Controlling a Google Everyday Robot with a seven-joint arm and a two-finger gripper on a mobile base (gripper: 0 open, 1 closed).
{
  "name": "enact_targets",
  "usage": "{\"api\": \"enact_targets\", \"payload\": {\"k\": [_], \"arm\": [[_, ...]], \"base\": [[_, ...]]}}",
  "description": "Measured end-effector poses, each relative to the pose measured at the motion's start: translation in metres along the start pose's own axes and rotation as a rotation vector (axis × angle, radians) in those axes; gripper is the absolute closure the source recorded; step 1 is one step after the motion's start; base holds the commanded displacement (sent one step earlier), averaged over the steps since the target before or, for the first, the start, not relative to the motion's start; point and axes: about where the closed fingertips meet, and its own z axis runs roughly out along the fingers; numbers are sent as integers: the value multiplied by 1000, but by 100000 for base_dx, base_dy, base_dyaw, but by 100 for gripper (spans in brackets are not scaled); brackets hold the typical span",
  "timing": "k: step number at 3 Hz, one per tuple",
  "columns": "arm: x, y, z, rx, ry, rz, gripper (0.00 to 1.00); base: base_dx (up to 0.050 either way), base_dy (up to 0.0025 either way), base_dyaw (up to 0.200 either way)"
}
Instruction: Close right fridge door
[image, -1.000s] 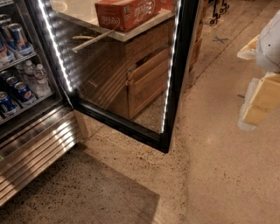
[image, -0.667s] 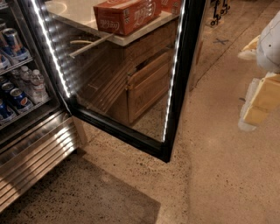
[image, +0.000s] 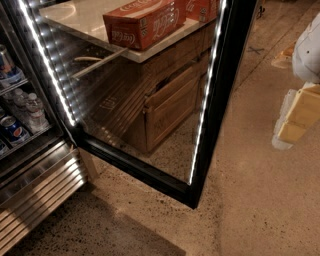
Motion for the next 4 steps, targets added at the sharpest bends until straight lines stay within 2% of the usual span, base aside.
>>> {"api": "enact_targets", "payload": {"k": [1,2,4], "arm": [[0,0,0,0,0,0,0],[0,0,0,0,0,0,19],[0,0,0,0,0,0,66]], "base": [[0,0,0],[0,0,0],[0,0,0]]}}
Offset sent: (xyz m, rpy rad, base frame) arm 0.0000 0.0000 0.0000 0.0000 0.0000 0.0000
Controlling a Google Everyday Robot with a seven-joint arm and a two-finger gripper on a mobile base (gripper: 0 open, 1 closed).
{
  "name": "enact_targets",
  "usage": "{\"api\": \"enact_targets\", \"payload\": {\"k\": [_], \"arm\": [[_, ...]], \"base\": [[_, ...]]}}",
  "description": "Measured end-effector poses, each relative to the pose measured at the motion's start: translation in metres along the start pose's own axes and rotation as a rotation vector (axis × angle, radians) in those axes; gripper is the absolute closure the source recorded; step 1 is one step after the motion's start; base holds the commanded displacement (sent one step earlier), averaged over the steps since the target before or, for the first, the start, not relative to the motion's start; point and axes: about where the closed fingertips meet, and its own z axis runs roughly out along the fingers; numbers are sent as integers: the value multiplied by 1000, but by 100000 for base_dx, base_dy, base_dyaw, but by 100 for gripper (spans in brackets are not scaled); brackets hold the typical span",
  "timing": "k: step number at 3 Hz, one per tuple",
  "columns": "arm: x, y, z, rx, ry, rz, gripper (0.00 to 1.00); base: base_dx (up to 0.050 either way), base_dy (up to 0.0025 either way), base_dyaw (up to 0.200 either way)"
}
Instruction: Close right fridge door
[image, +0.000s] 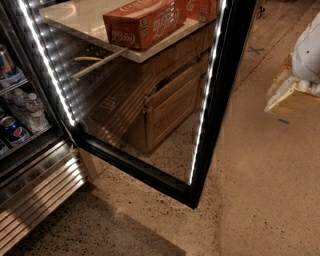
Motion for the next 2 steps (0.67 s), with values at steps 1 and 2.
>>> {"api": "enact_targets", "payload": {"k": [1,2], "arm": [[0,0,0,0,0,0,89],[0,0,0,0,0,0,100]], "base": [[0,0,0],[0,0,0]]}}
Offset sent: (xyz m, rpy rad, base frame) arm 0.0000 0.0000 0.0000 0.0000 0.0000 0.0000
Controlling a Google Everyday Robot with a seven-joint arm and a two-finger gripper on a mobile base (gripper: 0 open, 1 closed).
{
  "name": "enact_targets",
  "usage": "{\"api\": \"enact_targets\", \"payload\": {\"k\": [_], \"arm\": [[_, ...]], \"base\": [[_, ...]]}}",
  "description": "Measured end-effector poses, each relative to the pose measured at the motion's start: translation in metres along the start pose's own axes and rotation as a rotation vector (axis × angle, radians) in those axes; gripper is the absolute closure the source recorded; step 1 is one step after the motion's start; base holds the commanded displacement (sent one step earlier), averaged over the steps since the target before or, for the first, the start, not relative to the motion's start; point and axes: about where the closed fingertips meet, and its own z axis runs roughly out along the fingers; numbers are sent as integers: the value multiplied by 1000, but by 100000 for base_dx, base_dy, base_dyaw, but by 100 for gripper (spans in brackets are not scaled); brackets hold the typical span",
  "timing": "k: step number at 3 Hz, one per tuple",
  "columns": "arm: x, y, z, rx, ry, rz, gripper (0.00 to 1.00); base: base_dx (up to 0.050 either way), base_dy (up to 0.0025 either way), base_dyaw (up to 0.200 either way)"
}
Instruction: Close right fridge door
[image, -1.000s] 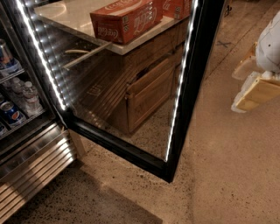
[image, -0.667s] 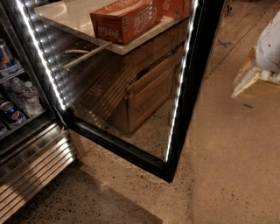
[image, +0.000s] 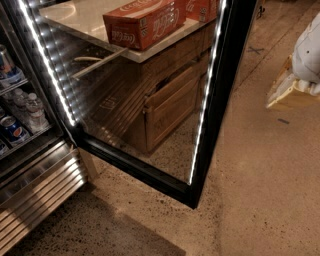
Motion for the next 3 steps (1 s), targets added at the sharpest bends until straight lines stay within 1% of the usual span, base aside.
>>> {"api": "enact_targets", "payload": {"k": [1,2,3], "arm": [[0,0,0,0,0,0,100],[3,-13,6,-4,12,20,100],[12,-47,27,-46,21,55,100]], "base": [[0,0,0],[0,0,0],[0,0,0]]}}
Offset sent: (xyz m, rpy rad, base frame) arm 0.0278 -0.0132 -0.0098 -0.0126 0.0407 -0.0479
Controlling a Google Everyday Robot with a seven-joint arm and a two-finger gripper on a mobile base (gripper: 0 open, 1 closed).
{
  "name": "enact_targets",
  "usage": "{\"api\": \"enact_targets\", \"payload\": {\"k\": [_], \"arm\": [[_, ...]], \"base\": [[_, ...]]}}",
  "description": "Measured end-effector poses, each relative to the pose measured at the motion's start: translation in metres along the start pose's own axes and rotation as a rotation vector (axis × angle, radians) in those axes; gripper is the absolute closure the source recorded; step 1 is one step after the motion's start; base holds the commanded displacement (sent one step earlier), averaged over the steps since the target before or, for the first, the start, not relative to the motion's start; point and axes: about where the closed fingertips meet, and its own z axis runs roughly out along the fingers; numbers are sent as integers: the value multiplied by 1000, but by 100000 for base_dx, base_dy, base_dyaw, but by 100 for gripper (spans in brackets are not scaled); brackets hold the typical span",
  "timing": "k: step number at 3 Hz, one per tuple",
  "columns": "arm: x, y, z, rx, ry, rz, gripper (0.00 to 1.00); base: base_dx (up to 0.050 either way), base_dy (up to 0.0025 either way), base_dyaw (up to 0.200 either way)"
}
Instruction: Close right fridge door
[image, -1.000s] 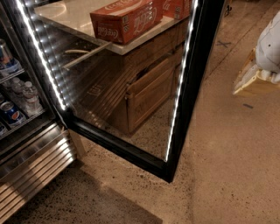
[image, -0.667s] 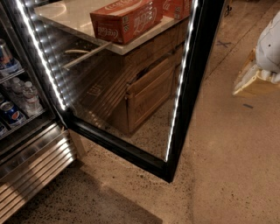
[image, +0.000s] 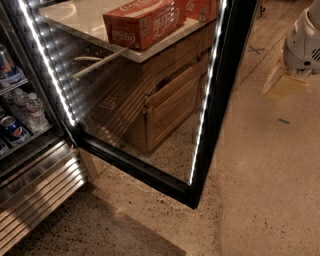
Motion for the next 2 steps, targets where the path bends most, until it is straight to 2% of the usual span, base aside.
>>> {"api": "enact_targets", "payload": {"k": [1,2], "arm": [[3,-42,26,-39,22,29,100],[-2,-84,48,-41,14,54,100]], "base": [[0,0,0],[0,0,0]]}}
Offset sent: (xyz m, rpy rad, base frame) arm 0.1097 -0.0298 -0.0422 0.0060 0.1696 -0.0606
